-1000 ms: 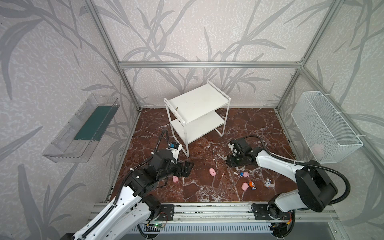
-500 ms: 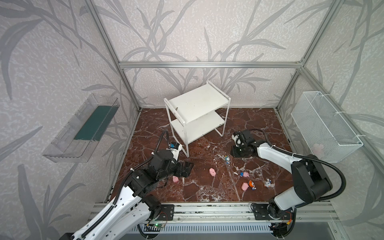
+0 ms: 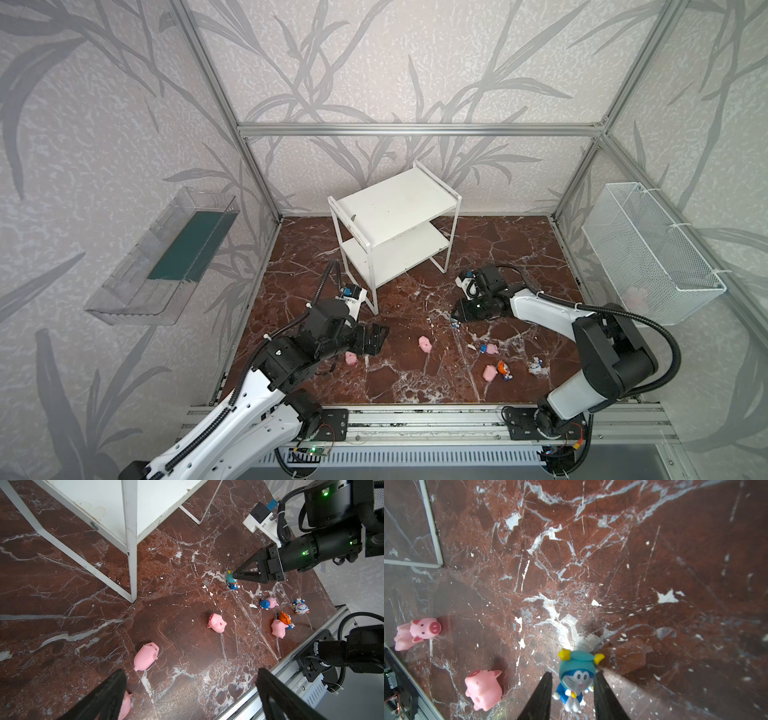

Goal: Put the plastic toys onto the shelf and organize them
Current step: 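Lower the right gripper and close it on the blue cat figurine, then lift the figurine with the right gripper and carry it to the shelf top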

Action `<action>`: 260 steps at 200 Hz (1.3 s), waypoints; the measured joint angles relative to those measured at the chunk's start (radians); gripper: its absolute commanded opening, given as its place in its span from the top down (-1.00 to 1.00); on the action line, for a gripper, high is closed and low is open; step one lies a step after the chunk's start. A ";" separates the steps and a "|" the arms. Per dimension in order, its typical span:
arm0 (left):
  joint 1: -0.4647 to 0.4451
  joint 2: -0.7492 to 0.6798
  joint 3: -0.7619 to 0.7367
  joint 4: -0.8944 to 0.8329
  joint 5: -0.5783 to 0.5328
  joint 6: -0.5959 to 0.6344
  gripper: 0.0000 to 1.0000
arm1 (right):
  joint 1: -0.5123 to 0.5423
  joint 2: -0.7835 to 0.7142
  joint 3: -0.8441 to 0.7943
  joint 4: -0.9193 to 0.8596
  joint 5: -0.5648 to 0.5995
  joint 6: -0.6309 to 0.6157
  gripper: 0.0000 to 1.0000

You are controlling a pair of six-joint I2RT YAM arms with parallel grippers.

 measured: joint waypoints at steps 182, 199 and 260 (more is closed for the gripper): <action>-0.010 -0.014 0.000 0.000 -0.001 0.000 -0.98 | 0.053 0.027 -0.011 0.047 0.046 -0.009 0.49; -0.010 -0.014 0.000 0.000 -0.002 0.001 -0.98 | 0.069 -0.012 -0.027 0.061 0.059 -0.021 0.50; -0.010 -0.024 0.001 -0.014 -0.037 0.034 -0.98 | 0.156 -0.201 -0.066 0.187 0.121 -0.095 0.52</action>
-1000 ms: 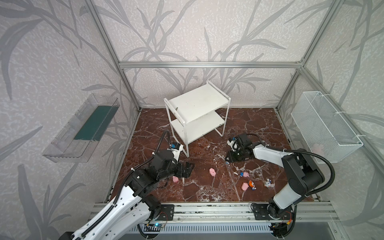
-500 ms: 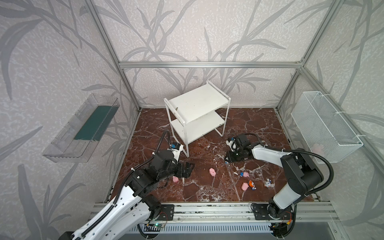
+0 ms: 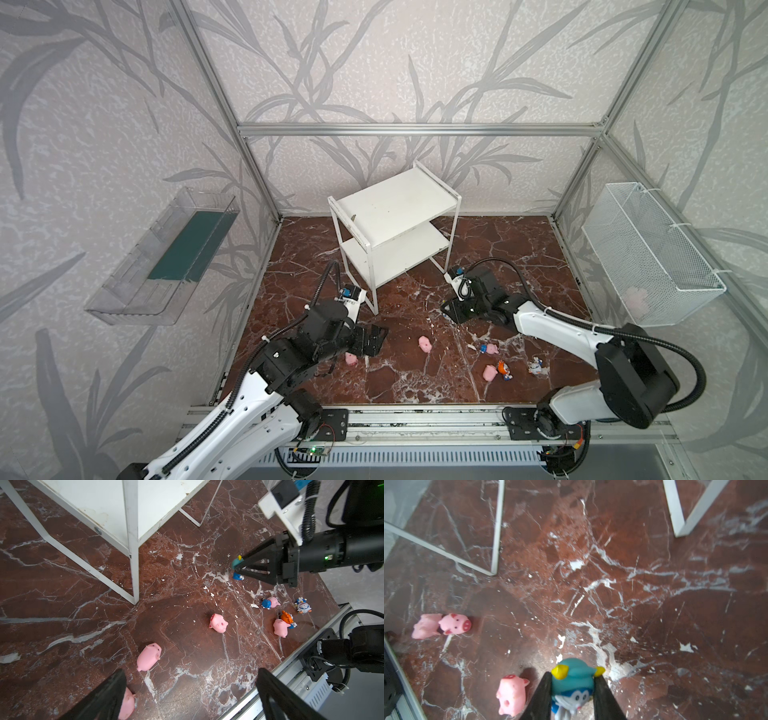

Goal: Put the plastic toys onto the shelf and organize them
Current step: 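Lift the figurine with the right gripper and carry it to the shelf top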

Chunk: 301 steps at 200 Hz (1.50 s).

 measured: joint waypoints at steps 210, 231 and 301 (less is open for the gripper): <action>0.000 -0.071 0.058 -0.065 -0.338 0.155 -0.98 | 0.204 -0.067 0.289 0.467 0.068 -0.249 0.56; 0.000 -0.082 0.074 -0.053 -0.318 0.204 -0.98 | 0.222 -0.029 0.400 0.447 0.096 -0.273 0.56; -0.001 -0.042 0.192 0.061 -0.199 0.384 -0.98 | 0.254 0.167 0.643 0.322 0.180 -0.330 0.56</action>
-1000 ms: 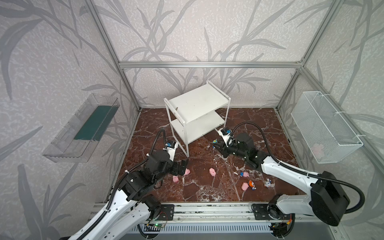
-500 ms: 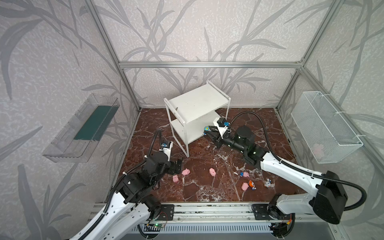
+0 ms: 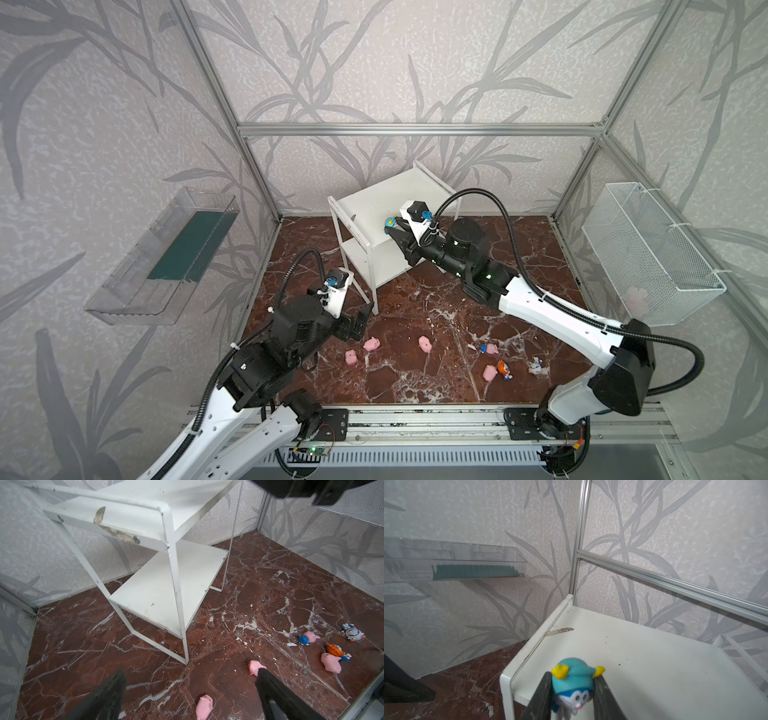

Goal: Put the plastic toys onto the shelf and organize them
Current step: 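Lift the figurine with the right gripper and carry it to the shelf top, then set the figurine on the top shelf and open the right gripper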

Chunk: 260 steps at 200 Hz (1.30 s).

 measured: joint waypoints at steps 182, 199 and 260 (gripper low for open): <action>0.000 -0.161 -0.076 0.075 0.001 0.072 -0.98 | 0.136 0.117 0.069 0.018 0.379 -0.124 0.27; 0.000 -0.163 -0.076 0.075 0.000 0.073 -0.98 | 0.138 0.117 0.069 0.016 0.389 -0.125 0.16; 0.000 -0.170 -0.087 0.076 0.000 0.072 -0.98 | 0.141 0.117 0.069 0.015 0.397 -0.125 0.01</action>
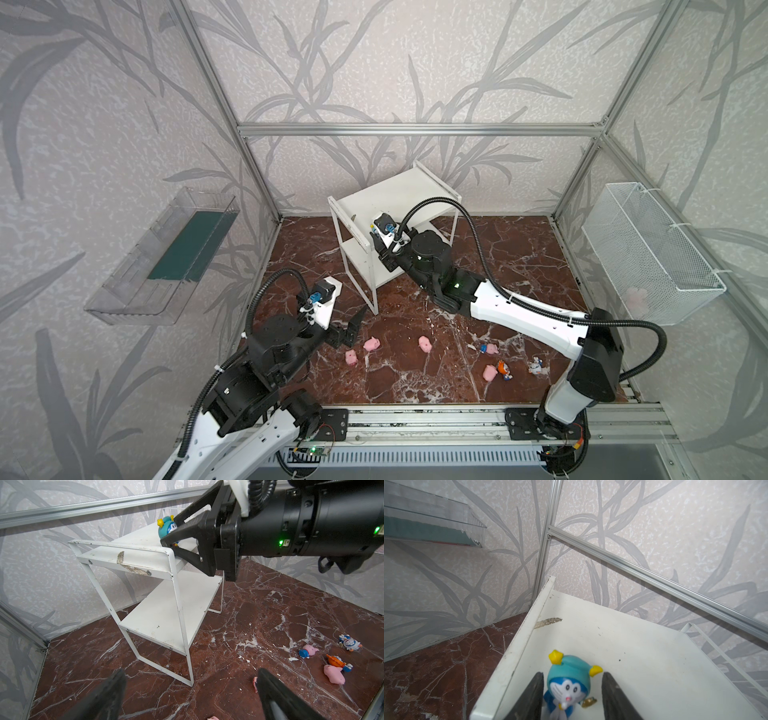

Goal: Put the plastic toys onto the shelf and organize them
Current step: 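Set the figurine on the top shelf and open the right gripper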

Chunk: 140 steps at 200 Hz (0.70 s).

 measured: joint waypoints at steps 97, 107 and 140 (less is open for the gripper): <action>0.000 0.005 -0.006 0.000 0.000 0.000 -0.98 | 0.001 -0.188 -0.146 -0.031 -0.005 -0.004 -0.41; 0.000 0.011 -0.007 0.000 0.001 0.001 -0.98 | 0.001 -0.250 -0.175 -0.053 -0.004 -0.001 -0.44; 0.000 0.034 -0.010 0.000 0.014 0.006 -0.98 | 0.001 -0.448 -0.229 -0.204 0.023 0.040 -0.45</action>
